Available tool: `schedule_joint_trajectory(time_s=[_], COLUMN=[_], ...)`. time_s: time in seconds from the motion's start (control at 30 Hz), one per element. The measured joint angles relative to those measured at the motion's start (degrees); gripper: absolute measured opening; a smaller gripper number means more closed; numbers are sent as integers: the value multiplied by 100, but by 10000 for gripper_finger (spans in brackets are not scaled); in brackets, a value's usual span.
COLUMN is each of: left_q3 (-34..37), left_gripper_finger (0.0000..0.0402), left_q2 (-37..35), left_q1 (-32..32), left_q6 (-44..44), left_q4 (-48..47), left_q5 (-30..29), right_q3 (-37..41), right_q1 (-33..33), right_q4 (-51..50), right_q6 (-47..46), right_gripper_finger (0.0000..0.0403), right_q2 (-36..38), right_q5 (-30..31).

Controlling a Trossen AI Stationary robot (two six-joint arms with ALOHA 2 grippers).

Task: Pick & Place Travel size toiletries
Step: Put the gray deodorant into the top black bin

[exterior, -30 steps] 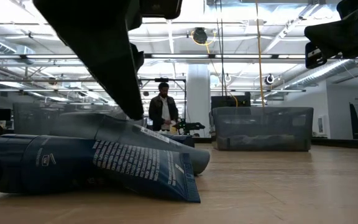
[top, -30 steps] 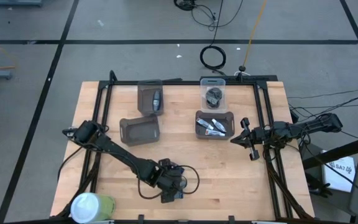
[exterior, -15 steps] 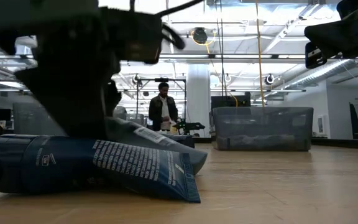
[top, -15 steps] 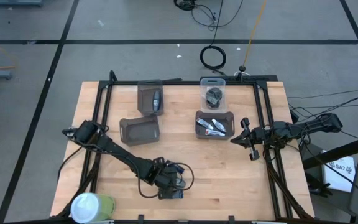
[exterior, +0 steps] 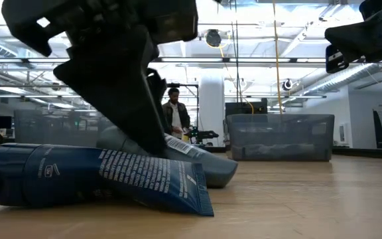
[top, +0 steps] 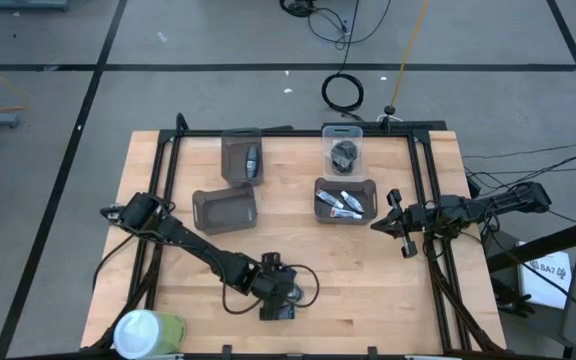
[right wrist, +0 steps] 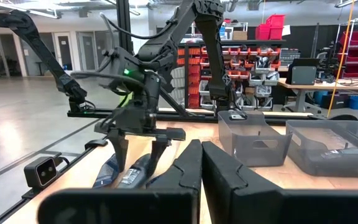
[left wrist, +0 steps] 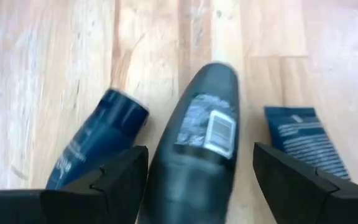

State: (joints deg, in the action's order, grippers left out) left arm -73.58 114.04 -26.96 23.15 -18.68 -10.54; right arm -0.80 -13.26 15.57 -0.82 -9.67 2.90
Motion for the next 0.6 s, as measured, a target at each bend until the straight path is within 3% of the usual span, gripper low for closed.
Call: schedule_joint_trajectory(time_s=[0.6], left_q3=[20], left_gripper_finger=[282], left_q2=[366], left_q1=[62], left_q6=[-400], left_q4=[281], left_q5=[242], right_q3=[-2], right_q1=[0], right_q4=[0], right_q6=[0], right_gripper_finger=[0], right_q2=[2], right_q5=[0])
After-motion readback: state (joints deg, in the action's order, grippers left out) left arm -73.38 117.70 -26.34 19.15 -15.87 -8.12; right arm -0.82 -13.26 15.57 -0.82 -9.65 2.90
